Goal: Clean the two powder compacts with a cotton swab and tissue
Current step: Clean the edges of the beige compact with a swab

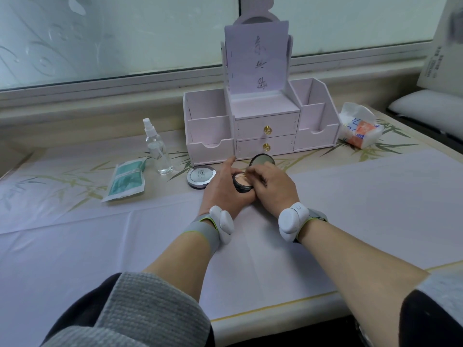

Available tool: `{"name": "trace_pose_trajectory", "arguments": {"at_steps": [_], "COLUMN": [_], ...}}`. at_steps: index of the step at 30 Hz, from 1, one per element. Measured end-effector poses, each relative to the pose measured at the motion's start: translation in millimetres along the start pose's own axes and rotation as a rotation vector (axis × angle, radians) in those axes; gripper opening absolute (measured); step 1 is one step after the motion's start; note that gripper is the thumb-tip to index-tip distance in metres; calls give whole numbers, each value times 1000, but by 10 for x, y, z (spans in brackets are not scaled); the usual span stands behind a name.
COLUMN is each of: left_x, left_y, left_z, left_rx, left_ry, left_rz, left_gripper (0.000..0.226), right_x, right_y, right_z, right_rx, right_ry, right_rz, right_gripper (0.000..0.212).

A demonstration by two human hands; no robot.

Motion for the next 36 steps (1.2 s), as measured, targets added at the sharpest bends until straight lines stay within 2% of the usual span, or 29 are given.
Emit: {"name": "trace_pose_trajectory", "arguments": {"at_steps": [11, 19, 27, 31, 36], "left_x": [23, 42, 57, 61, 37], "left_y": [-34, -92, -162, -179, -164], "left_z": [-20, -33, -68, -69, -71], "left_rx": [18, 14, -30, -39, -43], "left_ry": [-9, -8, -28, -17, 7], "left_rz": [-8, 34, -8, -49, -119], "left_gripper": [89, 95, 105, 102, 102], "right_x": [3, -105, -106, -118, -115], "right_y": [-32, 92, 117, 102, 102], "right_z": [11, -3, -2, 12, 18], "right_rx": [-14, 132, 184, 202, 246], "right_ry": [-2, 153, 137, 105, 85], "right_rz": [-34, -208, -228, -249, -279], "right_gripper": [15, 9, 10, 6, 12]}}
Point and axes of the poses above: each hand's wrist, its own z-axis away from the middle knuckle, its own x-axis out of the palm, y = z × x, the point moved 7 cm from there along -z, towards the middle knuckle, and after that the axes turned 2 degrees about z, right-handed, at the moved point
